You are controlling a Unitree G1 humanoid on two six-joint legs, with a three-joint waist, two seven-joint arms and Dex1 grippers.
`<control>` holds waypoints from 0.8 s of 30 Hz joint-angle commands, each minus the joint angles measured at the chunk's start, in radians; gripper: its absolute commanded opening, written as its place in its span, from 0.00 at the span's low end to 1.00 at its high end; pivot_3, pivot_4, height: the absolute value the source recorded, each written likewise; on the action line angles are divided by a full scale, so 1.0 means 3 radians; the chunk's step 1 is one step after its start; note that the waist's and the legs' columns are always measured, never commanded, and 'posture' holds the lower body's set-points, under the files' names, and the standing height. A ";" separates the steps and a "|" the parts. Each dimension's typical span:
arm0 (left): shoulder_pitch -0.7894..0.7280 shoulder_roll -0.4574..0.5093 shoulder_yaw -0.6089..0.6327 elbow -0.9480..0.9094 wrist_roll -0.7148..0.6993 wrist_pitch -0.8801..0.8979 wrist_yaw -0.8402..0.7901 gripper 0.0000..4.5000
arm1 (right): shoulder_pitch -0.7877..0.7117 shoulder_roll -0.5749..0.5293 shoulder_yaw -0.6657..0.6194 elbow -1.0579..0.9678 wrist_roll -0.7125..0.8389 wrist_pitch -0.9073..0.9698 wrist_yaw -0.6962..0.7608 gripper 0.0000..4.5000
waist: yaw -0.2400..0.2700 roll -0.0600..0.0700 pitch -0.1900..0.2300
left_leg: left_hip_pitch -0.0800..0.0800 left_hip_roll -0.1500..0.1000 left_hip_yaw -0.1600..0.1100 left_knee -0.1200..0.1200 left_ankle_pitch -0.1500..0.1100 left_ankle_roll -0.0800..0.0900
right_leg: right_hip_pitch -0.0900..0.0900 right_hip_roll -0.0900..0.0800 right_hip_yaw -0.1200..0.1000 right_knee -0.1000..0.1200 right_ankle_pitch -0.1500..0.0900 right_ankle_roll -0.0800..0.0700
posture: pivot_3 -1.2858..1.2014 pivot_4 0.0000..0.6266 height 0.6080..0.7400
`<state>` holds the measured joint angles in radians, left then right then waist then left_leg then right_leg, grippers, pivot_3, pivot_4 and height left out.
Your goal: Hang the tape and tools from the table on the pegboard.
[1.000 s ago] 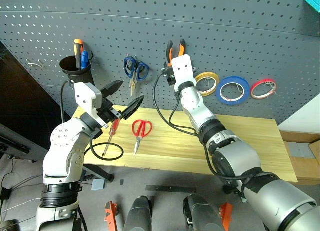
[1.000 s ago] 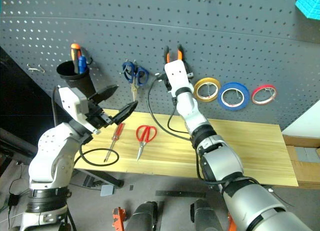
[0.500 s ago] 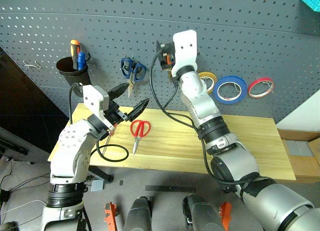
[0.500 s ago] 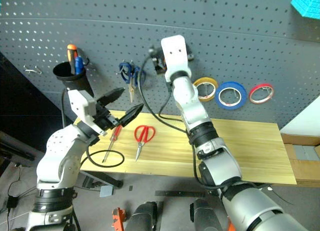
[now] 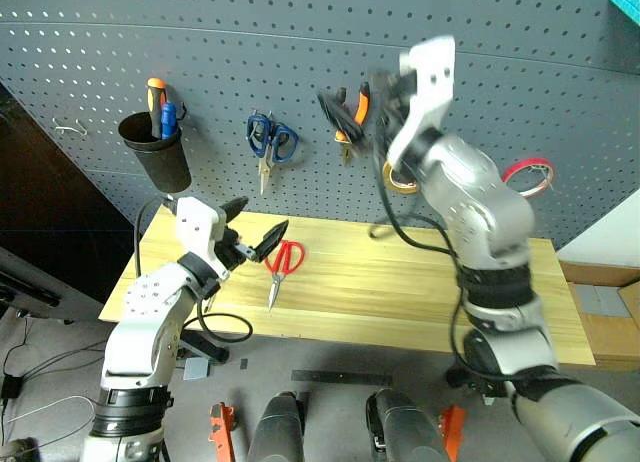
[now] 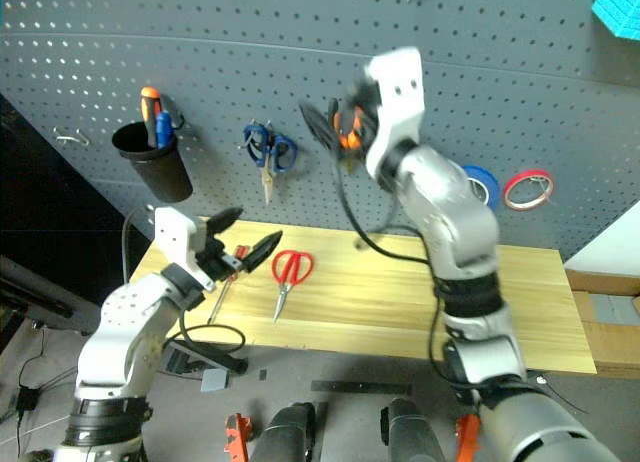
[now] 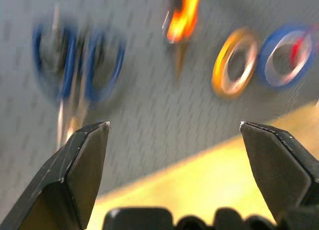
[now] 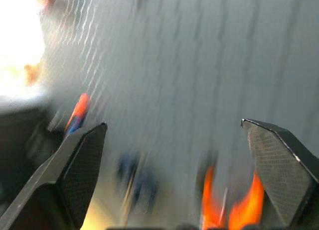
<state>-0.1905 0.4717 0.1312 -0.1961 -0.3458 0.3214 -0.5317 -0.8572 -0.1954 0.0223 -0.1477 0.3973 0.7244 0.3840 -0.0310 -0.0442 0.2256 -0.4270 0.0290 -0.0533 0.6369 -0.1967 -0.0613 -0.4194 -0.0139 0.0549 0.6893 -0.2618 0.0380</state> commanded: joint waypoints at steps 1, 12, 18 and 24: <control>0.0024 0.0011 -0.0105 -0.0155 0.0222 0.0474 0.0360 1.00 | 0.0361 -0.0502 0.0115 -0.0676 0.0443 0.0623 0.0527 1.00 | 0.0001 0.0002 0.0000 | 0.0000 0.0000 -0.0003 0.0000 0.0000 0.0000 | 0.0001 0.0000 -0.0003 0.0000 0.0000 0.0000 | 0.51 0.29 1.00; -0.0085 -0.0240 -0.0282 0.0327 0.0488 0.1430 0.0914 1.00 | 0.1027 -0.0743 0.0484 -0.1282 0.0512 0.0992 0.0467 1.00 | -0.0067 0.0004 0.0001 | 0.0003 0.0001 -0.0002 -0.0008 0.0000 0.0000 | 0.0001 0.0005 -0.0002 -0.0006 -0.0002 0.0003 | 0.51 0.30 1.00; -0.0343 -0.0435 -0.0342 0.0810 0.0693 0.1517 0.1199 1.00 | 0.1063 -0.0785 0.0781 -0.1317 0.0314 0.0936 0.0392 1.00 | -0.0059 0.0004 0.0001 | 0.0002 0.0000 -0.0003 -0.0008 0.0000 0.0000 | 0.0005 0.0004 -0.0003 -0.0017 -0.0001 0.0003 | 0.51 0.31 1.00; -0.0597 -0.0613 -0.0424 0.1187 0.0759 0.1553 0.1211 1.00 | 0.1012 -0.0849 0.1040 -0.1305 0.0081 0.0867 0.0412 1.00 | -0.0057 0.0004 0.0001 | 0.0001 0.0000 -0.0007 -0.0009 0.0000 0.0000 | 0.0011 0.0003 -0.0009 -0.0028 -0.0001 0.0004 | 0.50 0.32 1.00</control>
<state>-0.3489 0.2960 0.0096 0.1555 -0.1315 0.7910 -0.1666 -0.5381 -0.4392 0.3191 -0.5063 0.4382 1.0083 0.4980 -0.0482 -0.0430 0.2259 -0.4265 0.0291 -0.0559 0.6338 -0.1968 -0.0612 -0.4158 -0.0130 0.0519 0.6808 -0.2620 0.0393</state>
